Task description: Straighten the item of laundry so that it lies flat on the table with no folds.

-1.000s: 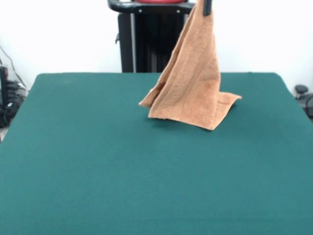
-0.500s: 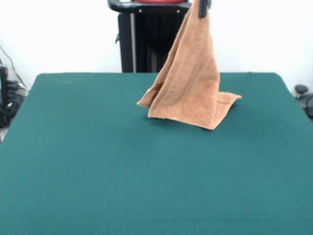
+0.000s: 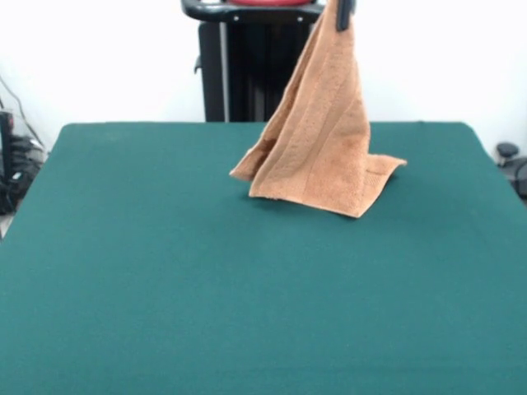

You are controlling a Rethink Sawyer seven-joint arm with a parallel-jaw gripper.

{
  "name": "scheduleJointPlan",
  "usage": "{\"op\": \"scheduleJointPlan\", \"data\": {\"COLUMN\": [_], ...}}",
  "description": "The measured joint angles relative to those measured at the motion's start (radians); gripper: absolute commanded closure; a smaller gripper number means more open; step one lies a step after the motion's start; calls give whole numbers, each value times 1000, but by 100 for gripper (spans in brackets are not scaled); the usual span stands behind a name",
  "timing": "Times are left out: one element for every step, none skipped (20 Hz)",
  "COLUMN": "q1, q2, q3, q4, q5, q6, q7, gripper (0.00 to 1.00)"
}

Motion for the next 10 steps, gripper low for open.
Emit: {"op": "scheduleJointPlan", "data": {"q1": [0,-3,-7,-9,-13,-22,-30,-38,-45,-51], "q2": [1,3,5,5,7,9,13,16,18,20], "q3": [0,2,5,6,8,10,11,13,15,17], "q4": [1,3,5,6,8,11,14,16,18,21], "q5": [0,0,0,0,0,0,0,0,0,0], "q6": [0,-1,-2,-3,-5,-9,-14,-17,-20,-23], "q7": [0,0,0,0,0,0,0,0,0,0], "gripper": [100,100,100,100,100,100,100,100,100,100]}}
